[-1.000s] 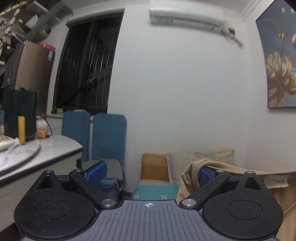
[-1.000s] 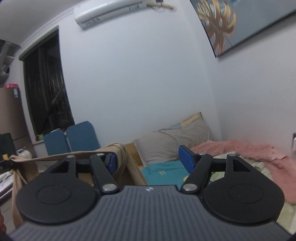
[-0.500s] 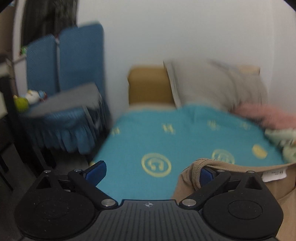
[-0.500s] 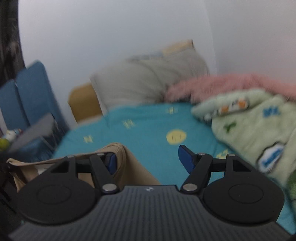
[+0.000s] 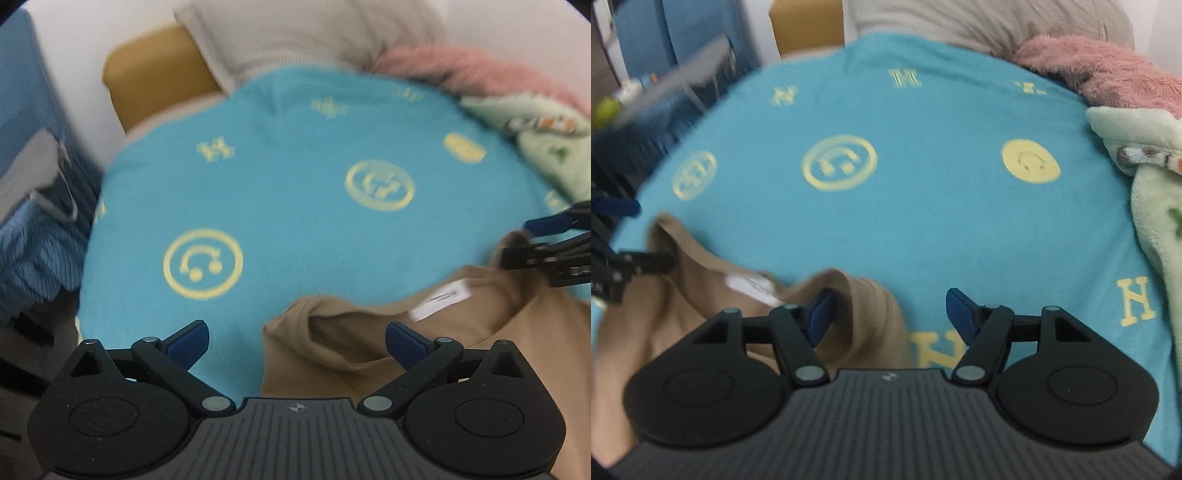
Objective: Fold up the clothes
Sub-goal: 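Lower the T-shirt onto the bed with both grippers and release it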
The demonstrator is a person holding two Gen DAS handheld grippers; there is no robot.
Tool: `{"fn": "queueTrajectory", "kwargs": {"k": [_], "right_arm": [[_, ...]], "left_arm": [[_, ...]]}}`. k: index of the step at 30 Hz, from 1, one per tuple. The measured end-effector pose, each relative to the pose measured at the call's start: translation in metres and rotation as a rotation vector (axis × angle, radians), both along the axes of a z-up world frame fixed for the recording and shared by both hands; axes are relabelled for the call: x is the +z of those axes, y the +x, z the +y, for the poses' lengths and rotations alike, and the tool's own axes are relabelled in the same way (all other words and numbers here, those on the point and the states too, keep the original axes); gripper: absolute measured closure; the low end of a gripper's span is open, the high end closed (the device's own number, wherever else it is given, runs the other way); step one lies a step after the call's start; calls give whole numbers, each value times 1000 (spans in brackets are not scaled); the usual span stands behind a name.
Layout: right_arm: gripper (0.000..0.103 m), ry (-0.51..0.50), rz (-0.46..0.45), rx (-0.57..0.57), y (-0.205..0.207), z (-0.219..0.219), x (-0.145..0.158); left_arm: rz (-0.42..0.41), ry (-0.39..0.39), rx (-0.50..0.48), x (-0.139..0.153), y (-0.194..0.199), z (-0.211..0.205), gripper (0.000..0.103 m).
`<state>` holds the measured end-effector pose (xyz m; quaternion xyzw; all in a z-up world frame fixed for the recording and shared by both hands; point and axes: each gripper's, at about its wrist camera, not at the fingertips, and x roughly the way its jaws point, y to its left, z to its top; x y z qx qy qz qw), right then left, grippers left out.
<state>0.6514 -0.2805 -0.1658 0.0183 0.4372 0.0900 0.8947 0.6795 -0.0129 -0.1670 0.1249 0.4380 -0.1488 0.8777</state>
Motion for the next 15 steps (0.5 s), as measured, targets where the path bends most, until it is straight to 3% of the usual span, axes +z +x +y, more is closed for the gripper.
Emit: {"fn": "queueTrajectory", "kwargs": {"k": [8, 11, 15], "right_arm": [[35, 121, -216, -130, -82, 9, 47], [35, 145, -287, -169, -142, 14, 72], [35, 207, -332, -223, -239, 16, 103]], "left_arm": [[-191, -95, 43, 47, -114, 14, 0], [-233, -136, 89, 74, -179, 17, 0], [-226, -241, 143, 99, -278, 28, 0]]}}
